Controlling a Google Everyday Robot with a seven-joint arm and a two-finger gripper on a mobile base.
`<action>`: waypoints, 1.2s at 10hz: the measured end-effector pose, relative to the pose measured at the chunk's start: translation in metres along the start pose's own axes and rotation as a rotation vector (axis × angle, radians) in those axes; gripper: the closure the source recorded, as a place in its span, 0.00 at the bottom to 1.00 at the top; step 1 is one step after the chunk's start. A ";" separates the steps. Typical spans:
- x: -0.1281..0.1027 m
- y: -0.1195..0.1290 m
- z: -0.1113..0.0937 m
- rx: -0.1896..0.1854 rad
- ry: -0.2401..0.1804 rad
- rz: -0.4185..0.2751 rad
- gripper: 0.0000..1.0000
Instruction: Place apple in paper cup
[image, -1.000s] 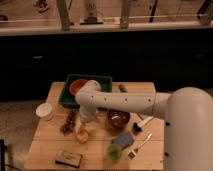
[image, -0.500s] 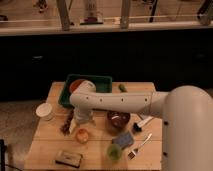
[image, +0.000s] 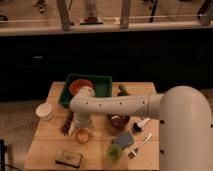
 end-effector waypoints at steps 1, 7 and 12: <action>-0.004 -0.001 0.007 0.006 -0.016 0.012 0.20; -0.013 0.003 0.026 0.039 -0.073 0.081 0.67; -0.008 0.001 0.014 0.021 -0.072 0.085 1.00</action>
